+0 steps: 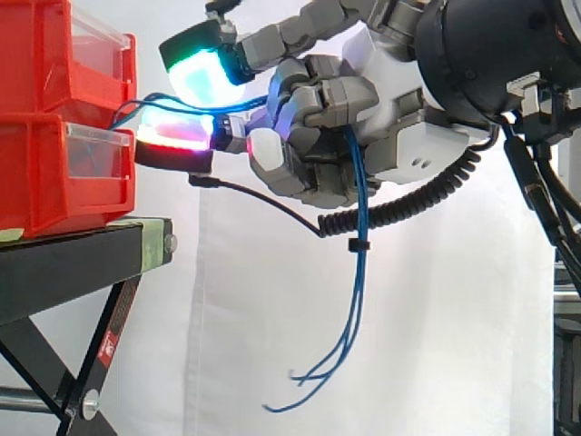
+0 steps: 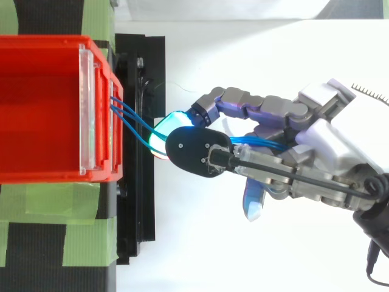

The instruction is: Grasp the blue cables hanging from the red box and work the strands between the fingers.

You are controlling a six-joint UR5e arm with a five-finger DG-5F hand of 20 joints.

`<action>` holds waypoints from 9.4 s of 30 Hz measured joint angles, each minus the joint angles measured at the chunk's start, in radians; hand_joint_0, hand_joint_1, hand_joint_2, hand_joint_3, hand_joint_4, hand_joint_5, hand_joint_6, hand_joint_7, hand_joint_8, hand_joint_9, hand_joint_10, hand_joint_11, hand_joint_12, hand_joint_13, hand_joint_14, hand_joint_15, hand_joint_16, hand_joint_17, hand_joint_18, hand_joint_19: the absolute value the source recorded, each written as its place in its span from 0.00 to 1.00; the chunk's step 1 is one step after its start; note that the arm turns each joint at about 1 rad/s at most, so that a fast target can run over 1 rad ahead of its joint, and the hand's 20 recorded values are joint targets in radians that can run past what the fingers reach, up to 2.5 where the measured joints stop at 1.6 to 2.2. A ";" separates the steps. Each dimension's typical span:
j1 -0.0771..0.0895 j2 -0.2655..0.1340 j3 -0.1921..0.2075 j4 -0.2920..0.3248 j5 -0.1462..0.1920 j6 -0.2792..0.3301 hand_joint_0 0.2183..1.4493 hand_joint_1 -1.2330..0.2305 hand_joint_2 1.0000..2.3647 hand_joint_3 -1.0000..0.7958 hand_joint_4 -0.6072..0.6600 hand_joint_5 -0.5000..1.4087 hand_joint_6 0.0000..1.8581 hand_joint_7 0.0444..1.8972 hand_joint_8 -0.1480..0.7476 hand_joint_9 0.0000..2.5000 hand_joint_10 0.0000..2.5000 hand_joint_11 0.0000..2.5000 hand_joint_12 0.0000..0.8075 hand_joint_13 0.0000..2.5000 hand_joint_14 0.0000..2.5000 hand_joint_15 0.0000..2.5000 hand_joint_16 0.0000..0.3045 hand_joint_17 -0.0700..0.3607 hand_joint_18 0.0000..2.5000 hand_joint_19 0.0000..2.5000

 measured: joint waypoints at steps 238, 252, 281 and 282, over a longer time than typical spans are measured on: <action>-0.002 0.000 0.000 -0.103 0.043 0.196 0.63 0.37 0.01 0.28 0.71 0.49 0.01 0.59 0.75 0.78 1.00 1.00 0.77 0.79 1.00 0.65 0.81 0.59 1.00 0.23; 0.002 0.000 0.000 -0.119 0.062 0.199 0.47 0.41 0.00 0.06 0.73 0.49 0.01 0.60 0.75 0.78 1.00 1.00 0.77 0.79 1.00 0.65 0.81 0.59 1.00 0.23; -0.006 0.000 -0.088 -0.005 0.126 0.125 0.57 0.41 0.01 0.17 0.73 0.50 0.01 0.62 0.75 0.78 1.00 1.00 0.77 0.79 1.00 0.65 0.81 0.59 1.00 0.23; -0.006 0.000 -0.080 -0.007 0.126 0.122 0.57 0.41 0.01 0.18 0.74 0.50 0.01 0.62 0.75 0.78 1.00 1.00 0.77 0.79 1.00 0.65 0.81 0.59 1.00 0.23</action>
